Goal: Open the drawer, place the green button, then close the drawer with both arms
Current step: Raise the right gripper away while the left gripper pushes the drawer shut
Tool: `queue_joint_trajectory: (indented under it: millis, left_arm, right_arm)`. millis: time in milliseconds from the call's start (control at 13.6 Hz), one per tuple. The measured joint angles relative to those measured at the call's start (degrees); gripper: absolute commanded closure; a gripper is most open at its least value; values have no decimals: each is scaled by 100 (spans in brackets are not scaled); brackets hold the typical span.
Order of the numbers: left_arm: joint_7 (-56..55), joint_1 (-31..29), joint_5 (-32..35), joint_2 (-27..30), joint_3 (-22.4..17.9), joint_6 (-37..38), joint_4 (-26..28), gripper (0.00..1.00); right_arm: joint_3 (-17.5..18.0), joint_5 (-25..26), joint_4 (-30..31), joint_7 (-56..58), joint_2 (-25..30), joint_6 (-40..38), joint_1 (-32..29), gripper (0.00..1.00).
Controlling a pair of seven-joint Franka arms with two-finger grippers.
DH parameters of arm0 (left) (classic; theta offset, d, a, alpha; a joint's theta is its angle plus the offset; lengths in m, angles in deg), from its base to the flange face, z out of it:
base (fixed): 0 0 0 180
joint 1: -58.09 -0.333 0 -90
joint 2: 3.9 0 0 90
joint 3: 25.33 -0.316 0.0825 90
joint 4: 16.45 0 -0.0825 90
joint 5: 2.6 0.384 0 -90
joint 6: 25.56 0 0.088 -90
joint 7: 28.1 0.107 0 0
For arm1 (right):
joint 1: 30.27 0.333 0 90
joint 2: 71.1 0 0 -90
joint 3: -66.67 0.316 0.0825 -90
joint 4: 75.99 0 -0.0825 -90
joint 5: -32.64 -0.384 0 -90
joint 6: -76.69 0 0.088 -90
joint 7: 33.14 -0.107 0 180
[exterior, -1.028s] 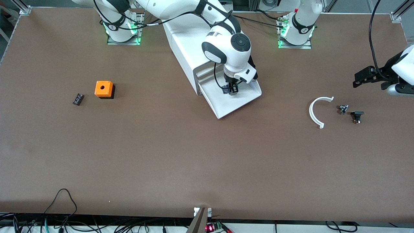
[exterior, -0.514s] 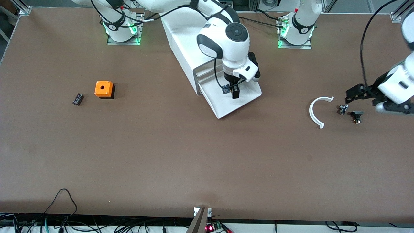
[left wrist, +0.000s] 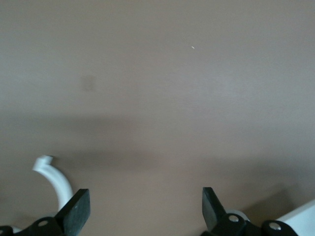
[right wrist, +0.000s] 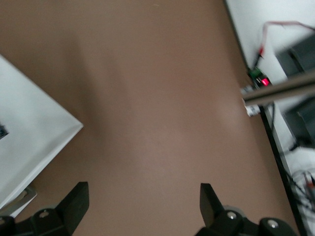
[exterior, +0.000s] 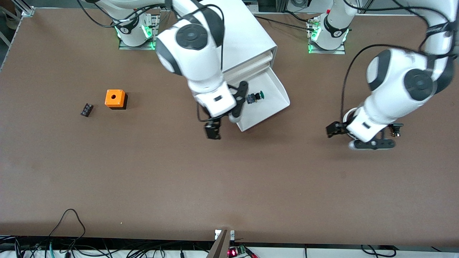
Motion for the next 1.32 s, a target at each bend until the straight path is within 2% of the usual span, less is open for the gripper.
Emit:
queue_joint_trajectory:
  millis: [440, 734, 1028, 1321]
  left_arm:
    - [-2567, 952, 0, -1000, 105, -1452, 399, 0]
    - [-3506, 1373, 0, -1181, 115, -1839, 819, 0]
    - [-3930, 1581, 0, -1180, 426, -1877, 1124, 0]
    - [-3988, 1630, 0, -1122, 934, -1878, 1412, 0]
  right_arm:
    - [-3, -2, 296, -3379, 51, -66, -757, 0]
    - [-12, 0, 656, -5112, 502, -772, -1090, 0]
    - [-95, -7, 912, -5574, 1227, -1604, -1571, 0]
    - [-108, -235, 1629, -5243, 1873, -1675, -2459, 0]
